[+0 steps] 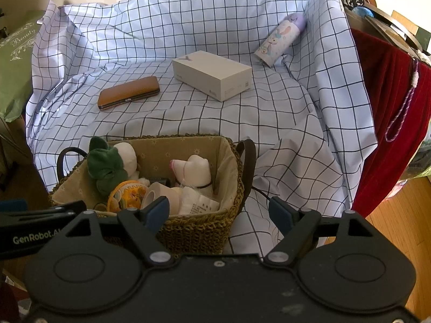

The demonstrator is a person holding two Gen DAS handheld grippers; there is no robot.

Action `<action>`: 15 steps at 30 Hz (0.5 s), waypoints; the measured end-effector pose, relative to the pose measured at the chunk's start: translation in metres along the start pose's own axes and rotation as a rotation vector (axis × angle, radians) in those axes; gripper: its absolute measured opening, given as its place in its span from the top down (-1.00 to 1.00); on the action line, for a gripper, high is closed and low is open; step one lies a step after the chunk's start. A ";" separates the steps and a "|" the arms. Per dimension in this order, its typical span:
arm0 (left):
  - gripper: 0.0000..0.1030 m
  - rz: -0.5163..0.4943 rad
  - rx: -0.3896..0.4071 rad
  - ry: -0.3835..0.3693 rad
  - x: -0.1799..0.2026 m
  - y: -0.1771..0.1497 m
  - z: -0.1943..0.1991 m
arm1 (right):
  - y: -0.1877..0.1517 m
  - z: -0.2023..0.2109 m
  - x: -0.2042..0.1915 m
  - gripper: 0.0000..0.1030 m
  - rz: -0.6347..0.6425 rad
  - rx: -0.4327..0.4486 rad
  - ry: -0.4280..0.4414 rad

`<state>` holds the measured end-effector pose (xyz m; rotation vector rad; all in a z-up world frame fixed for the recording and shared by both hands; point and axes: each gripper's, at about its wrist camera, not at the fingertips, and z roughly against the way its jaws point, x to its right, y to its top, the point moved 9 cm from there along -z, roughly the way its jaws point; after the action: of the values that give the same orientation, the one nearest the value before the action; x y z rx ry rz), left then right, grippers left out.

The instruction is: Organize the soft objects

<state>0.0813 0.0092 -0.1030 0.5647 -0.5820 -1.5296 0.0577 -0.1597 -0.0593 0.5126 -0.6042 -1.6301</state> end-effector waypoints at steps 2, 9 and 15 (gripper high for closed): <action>-0.81 0.000 -0.001 0.001 0.000 0.000 0.000 | 0.000 -0.001 0.001 -0.56 0.000 0.000 0.000; -0.81 0.002 -0.013 0.003 0.000 0.000 -0.002 | 0.000 -0.001 0.001 -0.56 -0.001 -0.002 0.001; -0.81 0.004 -0.017 0.006 -0.001 -0.001 -0.002 | -0.001 -0.002 0.001 -0.56 -0.005 -0.005 0.000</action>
<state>0.0826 0.0101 -0.1052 0.5548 -0.5650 -1.5271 0.0579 -0.1612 -0.0613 0.5104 -0.5995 -1.6361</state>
